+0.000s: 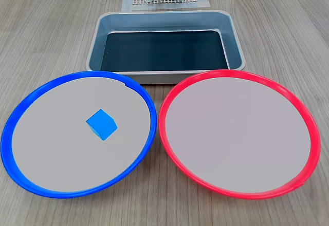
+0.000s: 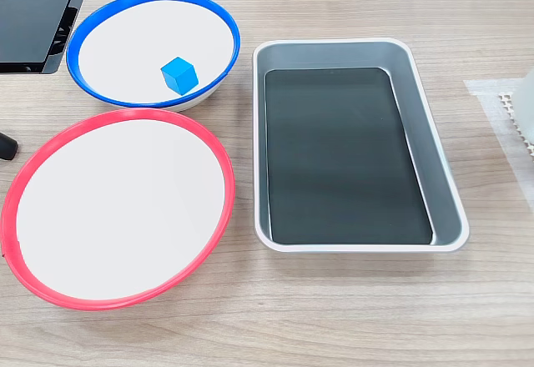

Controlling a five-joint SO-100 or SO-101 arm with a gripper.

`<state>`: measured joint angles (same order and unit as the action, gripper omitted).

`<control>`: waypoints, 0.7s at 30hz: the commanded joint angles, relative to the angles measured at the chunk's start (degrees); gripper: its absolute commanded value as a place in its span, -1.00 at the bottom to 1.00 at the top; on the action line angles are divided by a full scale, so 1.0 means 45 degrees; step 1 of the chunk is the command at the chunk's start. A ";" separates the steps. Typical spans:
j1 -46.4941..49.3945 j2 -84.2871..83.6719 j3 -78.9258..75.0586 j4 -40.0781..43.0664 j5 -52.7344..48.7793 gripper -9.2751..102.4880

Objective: Move a blue block from tray to blue dish

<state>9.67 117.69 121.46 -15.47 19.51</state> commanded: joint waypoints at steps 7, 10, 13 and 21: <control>-0.1094 0.6152 0.5176 1.0371 -0.2676 -0.84; -0.1348 0.9023 0.7598 1.2070 -0.3477 -0.84; -0.1504 1.2500 0.9805 1.3633 -0.3945 -0.84; -0.1191 1.5332 1.1504 1.5020 -0.4238 -0.84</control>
<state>4.13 184.92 173.14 50.71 0.35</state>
